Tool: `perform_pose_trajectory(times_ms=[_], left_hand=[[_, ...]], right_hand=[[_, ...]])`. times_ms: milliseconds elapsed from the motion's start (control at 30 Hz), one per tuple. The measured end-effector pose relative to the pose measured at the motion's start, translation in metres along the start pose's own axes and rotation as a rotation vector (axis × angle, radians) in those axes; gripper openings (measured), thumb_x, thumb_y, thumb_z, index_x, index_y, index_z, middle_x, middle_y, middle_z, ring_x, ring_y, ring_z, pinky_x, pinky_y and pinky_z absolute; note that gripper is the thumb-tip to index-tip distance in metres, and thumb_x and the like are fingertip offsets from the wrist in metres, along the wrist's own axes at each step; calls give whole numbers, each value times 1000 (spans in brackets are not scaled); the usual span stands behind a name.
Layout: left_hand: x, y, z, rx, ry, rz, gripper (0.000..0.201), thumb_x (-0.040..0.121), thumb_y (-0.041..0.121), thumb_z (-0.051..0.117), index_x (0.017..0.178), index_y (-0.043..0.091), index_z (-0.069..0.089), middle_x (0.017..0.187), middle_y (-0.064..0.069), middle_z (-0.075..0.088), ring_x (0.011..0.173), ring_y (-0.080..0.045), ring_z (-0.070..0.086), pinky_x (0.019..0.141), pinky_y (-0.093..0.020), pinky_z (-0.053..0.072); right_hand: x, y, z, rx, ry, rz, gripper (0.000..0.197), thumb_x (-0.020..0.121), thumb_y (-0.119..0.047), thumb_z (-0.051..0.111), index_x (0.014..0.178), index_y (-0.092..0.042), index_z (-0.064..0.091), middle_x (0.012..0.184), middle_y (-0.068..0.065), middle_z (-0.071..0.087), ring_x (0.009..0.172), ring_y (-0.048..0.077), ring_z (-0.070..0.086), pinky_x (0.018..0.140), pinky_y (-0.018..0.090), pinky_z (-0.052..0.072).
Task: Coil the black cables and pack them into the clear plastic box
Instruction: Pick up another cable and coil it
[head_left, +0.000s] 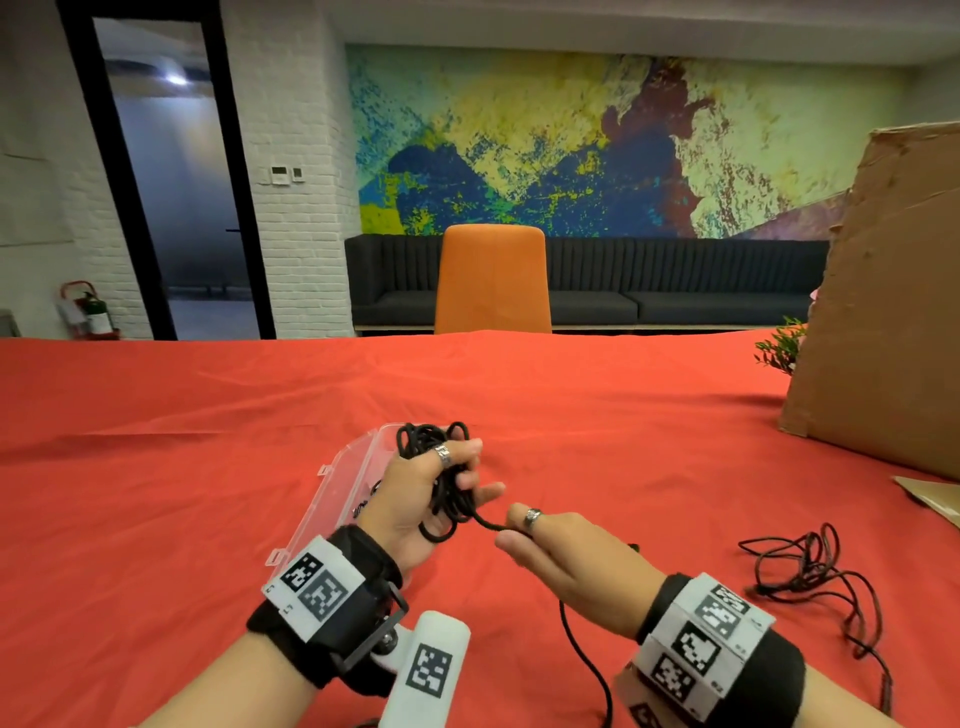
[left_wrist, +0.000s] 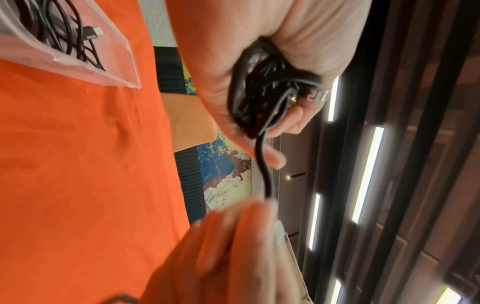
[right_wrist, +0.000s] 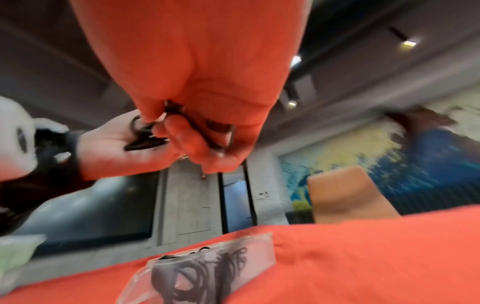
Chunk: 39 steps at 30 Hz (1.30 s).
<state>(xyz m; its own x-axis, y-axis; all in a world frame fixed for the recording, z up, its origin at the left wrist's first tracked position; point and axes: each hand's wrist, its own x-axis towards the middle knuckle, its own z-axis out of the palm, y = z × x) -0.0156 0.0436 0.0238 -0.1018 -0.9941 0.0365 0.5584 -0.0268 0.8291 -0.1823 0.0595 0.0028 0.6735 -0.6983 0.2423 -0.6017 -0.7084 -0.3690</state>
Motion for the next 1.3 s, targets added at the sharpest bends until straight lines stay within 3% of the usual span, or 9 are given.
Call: perform_pose_trajectory(times_ms=[200, 333, 467, 667, 800, 933, 1100, 1233, 1300], left_hand=[[-7, 14, -9, 356, -146, -114, 22, 65, 3, 66, 81, 13, 54, 57, -1, 49, 44, -9, 43, 37, -19, 34], [-12, 6, -7, 533, -316, -281, 19, 70, 7, 66, 79, 14, 51, 97, -11, 69, 75, -23, 67, 39, -19, 39], [-18, 6, -10, 513, -447, -388, 25, 67, 5, 70, 78, 12, 49, 78, -13, 66, 57, -23, 63, 40, -18, 35], [-13, -2, -10, 361, -148, -37, 47, 68, -4, 72, 110, 12, 60, 67, -2, 51, 49, -13, 53, 61, -32, 52], [-4, -12, 2, 246, 72, 95, 29, 80, -7, 64, 104, 8, 63, 71, -5, 53, 56, -12, 57, 63, -34, 59], [-1, -17, 12, 175, 120, 49, 19, 82, -2, 64, 95, 10, 61, 82, -9, 60, 68, -13, 64, 49, -21, 50], [4, -19, 15, 224, 201, -26, 20, 80, -5, 62, 84, 13, 55, 67, -4, 52, 59, -13, 52, 46, -21, 41], [1, -15, 12, 217, 126, -154, 21, 79, -5, 62, 66, 11, 60, 68, -9, 55, 57, -16, 54, 50, -23, 42], [-1, -13, 11, 191, 100, -141, 17, 79, -7, 60, 76, 9, 65, 74, -11, 58, 60, -18, 60, 53, -25, 50]], right_hand=[[-9, 32, -18, -265, -28, 216, 44, 89, -61, 29, 68, -22, 31, 55, -2, 35, 63, 20, 43, 62, 36, 34], [2, 21, -30, -462, 61, 154, 44, 85, -66, 30, 83, -24, 43, 71, -3, 50, 85, 25, 56, 59, 32, 30], [12, 26, -31, -553, 154, 104, 70, 63, -82, 9, 75, -21, 41, 64, -1, 47, 75, 25, 58, 55, 31, 30], [5, 39, -30, -203, 287, 240, 44, 93, -50, 38, 61, -23, 24, 52, -3, 31, 53, 15, 36, 59, 36, 31], [5, 18, -14, -105, 244, 107, 23, 91, -44, 28, 77, -26, 31, 57, -11, 34, 61, 17, 36, 65, 36, 34], [8, 0, 5, -159, 177, 57, 25, 92, -45, 18, 87, -23, 30, 79, -4, 49, 83, 30, 52, 64, 32, 27], [7, 2, 19, -269, 191, 52, 69, 75, -54, -9, 104, -17, 41, 101, 2, 58, 87, 31, 57, 65, 36, 34], [11, 1, 23, -323, 244, 24, 67, 86, -55, -1, 112, -13, 45, 102, 5, 61, 83, 32, 60, 68, 37, 39], [8, -2, 21, -310, 296, -39, 47, 93, -48, 14, 105, -15, 46, 89, 2, 63, 73, 27, 60, 63, 32, 36]])
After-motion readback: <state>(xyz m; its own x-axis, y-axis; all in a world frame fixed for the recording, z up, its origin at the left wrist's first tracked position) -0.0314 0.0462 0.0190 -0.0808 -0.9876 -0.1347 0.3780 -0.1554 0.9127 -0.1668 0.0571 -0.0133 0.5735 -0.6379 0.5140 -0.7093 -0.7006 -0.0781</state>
